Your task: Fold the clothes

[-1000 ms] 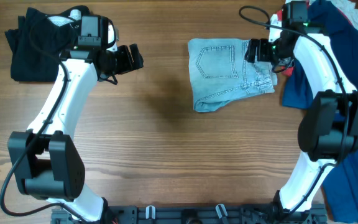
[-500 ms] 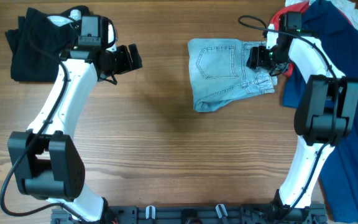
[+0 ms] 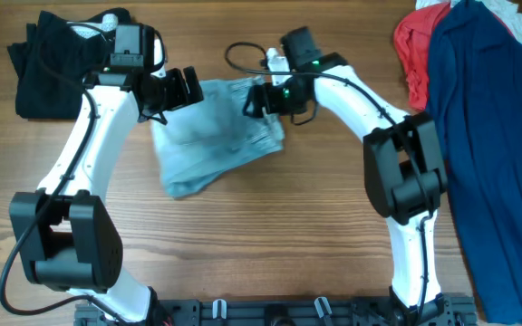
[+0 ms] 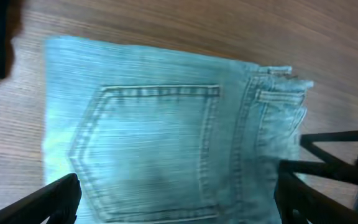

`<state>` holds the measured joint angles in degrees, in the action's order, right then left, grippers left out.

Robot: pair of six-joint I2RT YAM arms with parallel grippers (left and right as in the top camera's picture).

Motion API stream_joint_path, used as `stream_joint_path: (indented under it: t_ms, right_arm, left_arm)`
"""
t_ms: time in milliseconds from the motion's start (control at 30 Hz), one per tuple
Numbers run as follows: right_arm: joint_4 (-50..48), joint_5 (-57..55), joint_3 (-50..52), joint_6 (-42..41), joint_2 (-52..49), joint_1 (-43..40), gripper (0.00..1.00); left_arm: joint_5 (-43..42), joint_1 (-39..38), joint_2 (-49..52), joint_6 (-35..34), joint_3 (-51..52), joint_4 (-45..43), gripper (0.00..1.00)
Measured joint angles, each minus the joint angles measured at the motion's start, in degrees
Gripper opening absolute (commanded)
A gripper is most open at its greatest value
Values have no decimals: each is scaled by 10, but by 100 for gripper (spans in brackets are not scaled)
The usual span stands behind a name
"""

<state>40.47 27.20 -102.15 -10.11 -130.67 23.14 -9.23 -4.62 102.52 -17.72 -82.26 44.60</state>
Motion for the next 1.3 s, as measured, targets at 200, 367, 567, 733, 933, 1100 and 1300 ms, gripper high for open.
stream_joint_path:
  t_ms: [200, 367, 567, 733, 933, 1100, 1300]
  right_arm:
    - [8, 7, -52, -11, 10, -86, 94]
    - [25, 5, -56, -15, 29, -206, 94]
    - [46, -4, -56, -17, 29, -259, 94]
    - [56, -5, -56, -14, 29, -260, 95]
    - [58, -7, -56, -13, 29, -260, 96]
    - [58, -7, -56, -12, 29, -260, 97]
    - [58, -7, -56, -3, 29, -260, 97]
  left_arm:
    - [-17, 2, 0, 0, 0, 3, 100]
    - [-61, -18, 0, 4, 0, 4, 100]
    - [-29, -171, 10, 30, 1, -30, 100]
    - [42, -226, 50, 45, 3, 93, 100]
    - [76, -206, 72, 34, 5, 154, 100]
    - [107, -205, 92, 34, 11, 156, 94]
    - [144, -205, 116, 32, 72, 148, 98]
